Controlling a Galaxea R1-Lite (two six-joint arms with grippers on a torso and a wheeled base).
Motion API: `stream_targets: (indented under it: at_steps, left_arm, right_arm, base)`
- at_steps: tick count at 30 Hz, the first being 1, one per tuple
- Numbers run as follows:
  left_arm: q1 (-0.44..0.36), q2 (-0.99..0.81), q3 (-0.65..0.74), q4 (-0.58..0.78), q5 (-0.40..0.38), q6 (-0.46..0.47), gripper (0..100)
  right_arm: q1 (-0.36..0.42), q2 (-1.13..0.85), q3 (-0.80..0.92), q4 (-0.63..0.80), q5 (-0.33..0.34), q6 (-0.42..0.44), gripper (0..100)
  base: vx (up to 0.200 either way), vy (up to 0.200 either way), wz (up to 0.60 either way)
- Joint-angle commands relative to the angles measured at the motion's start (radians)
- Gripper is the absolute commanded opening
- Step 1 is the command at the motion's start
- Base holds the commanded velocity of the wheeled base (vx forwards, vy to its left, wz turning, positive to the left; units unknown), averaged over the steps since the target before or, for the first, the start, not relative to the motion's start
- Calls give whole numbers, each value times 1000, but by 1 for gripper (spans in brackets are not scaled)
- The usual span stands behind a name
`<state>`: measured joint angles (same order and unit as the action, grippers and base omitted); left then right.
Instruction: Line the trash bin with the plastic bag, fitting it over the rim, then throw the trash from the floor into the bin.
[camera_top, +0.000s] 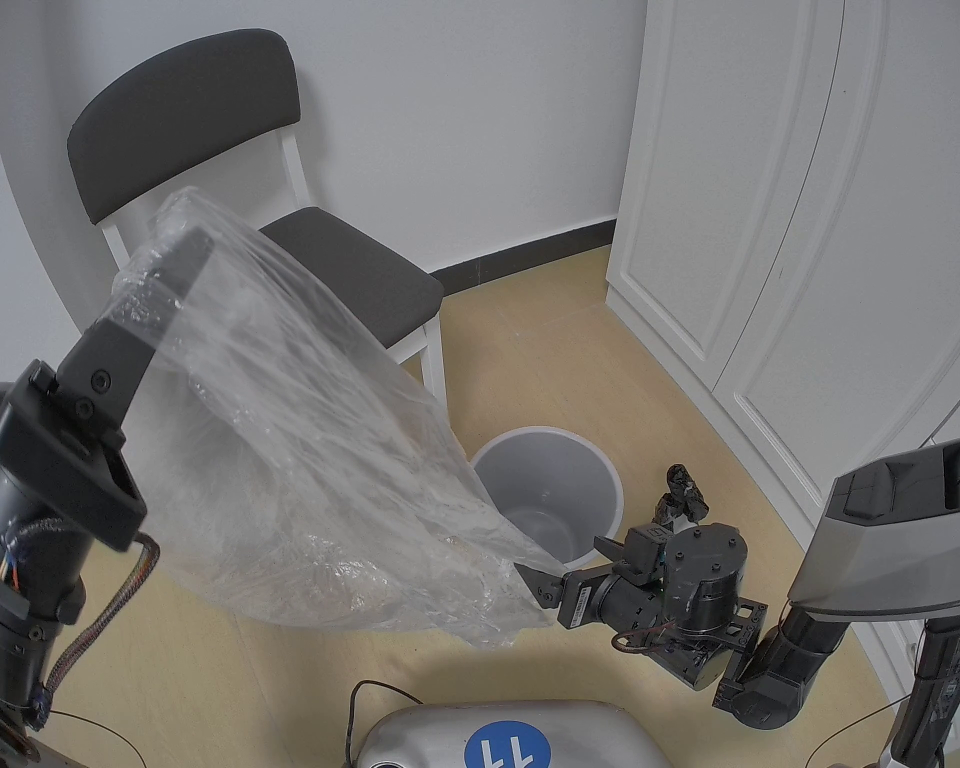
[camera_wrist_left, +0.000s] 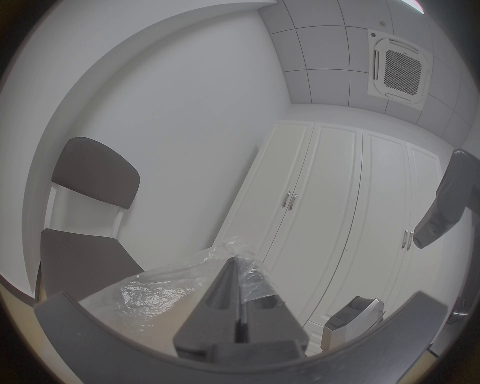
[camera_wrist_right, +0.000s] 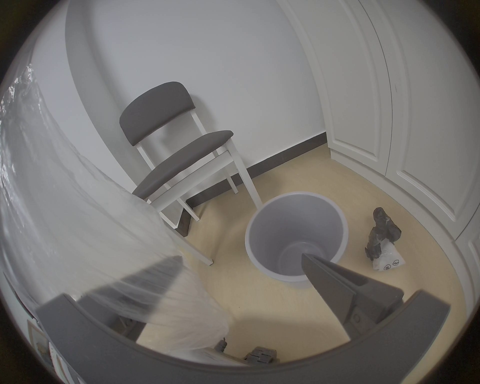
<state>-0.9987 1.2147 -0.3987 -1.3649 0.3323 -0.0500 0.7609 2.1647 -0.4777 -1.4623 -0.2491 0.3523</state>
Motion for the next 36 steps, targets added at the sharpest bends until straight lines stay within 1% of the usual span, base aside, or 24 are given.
stream_targets:
  at_steps: [1,7,24,26,29,36]
  left_arm:
    - [0,-1,0,-2,1,-1,0]
    - [0,-1,0,-2,1,-1,0]
    - [-3,-1,1,-2,-1,-1,0]
    - [-5,-1,1,-2,-1,-1,0]
    - [-6,-1,1,-2,-1,-1,0]
    - [-8,-1,1,-3,-1,-1,0]
  right_arm:
    - [0,23,-6,-35,-2,-3,100]
    - [-9,55,-12,-108,-1,-3,100]
    - [-11,76,-22,-108,5,7,100]
    - [-11,72,-22,-108,8,13,100]
    - [-6,67,-27,-108,8,46,100]
    - [-5,67,-35,-108,8,54,100]
  base:
    - [0,0,0]
    - [0,0,0]
    - [0,0,0]
    - [0,0,0]
    - [0,0,0]
    - [0,0,0]
